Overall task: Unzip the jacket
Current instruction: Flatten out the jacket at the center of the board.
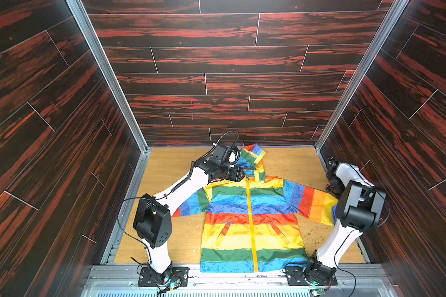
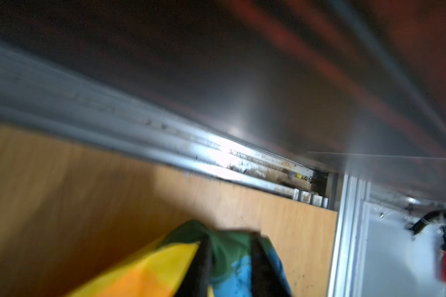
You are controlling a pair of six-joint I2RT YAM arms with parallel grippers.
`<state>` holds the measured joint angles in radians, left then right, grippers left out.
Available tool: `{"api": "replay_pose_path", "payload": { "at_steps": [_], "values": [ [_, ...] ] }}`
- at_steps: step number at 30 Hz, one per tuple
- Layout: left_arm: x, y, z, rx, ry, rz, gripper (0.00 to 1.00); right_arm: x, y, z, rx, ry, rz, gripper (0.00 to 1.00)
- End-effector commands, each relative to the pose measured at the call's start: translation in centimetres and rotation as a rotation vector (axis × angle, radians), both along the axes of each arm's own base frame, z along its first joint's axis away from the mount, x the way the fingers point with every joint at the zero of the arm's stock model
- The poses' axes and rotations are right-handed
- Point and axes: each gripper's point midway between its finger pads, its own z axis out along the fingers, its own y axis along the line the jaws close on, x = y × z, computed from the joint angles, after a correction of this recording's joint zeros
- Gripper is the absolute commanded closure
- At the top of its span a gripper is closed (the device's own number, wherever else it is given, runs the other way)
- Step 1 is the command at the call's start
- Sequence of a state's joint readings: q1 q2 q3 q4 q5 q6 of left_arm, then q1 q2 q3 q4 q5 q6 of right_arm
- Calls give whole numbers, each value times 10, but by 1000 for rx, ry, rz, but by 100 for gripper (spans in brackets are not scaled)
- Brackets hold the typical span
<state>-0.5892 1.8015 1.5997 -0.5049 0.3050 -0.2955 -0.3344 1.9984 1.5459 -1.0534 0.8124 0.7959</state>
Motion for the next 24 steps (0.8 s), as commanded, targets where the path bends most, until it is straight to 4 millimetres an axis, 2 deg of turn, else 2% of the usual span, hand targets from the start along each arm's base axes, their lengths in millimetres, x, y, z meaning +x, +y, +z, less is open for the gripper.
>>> {"api": "replay_pose_path", "payload": {
  "at_steps": [1, 4, 9, 10, 12, 13, 15, 17, 18, 19, 21, 24],
  "values": [
    [-1, 3, 30, -21, -47, 3, 42, -4, -21, 5, -74, 92, -20, 63],
    [2, 5, 30, -13, -50, 15, 42, -1, -24, 21, -101, 82, -17, 62],
    [7, 1, 24, -15, -32, 28, 42, -5, -14, 65, -179, 4, 20, 57],
    [7, 0, 24, -19, -26, 26, 42, -5, -10, 71, -173, -12, 27, 57],
    [8, -2, 25, -30, -25, 26, 42, 9, 11, 77, -126, -71, 134, 59],
    [9, -2, 24, -32, -25, 27, 42, 24, 35, 73, -59, -122, 234, 62],
    [11, -3, 23, -29, -25, 30, 42, 49, 94, 56, 105, -216, 431, 70],
    [11, -3, 19, -21, -19, 32, 42, 55, 158, 28, 248, -202, 560, 75],
    [12, -3, 18, -19, -18, 33, 42, 50, 174, 16, 282, -170, 569, 79],
    [12, -2, 17, -16, -15, 34, 42, 42, 186, 1, 293, -125, 558, 81],
    [11, -2, 16, -13, -11, 33, 42, 21, 190, -18, 284, -41, 492, 77],
    [9, 2, 12, 16, -11, 31, 42, -17, 171, -26, 193, 51, 364, 62]
  ]
}}
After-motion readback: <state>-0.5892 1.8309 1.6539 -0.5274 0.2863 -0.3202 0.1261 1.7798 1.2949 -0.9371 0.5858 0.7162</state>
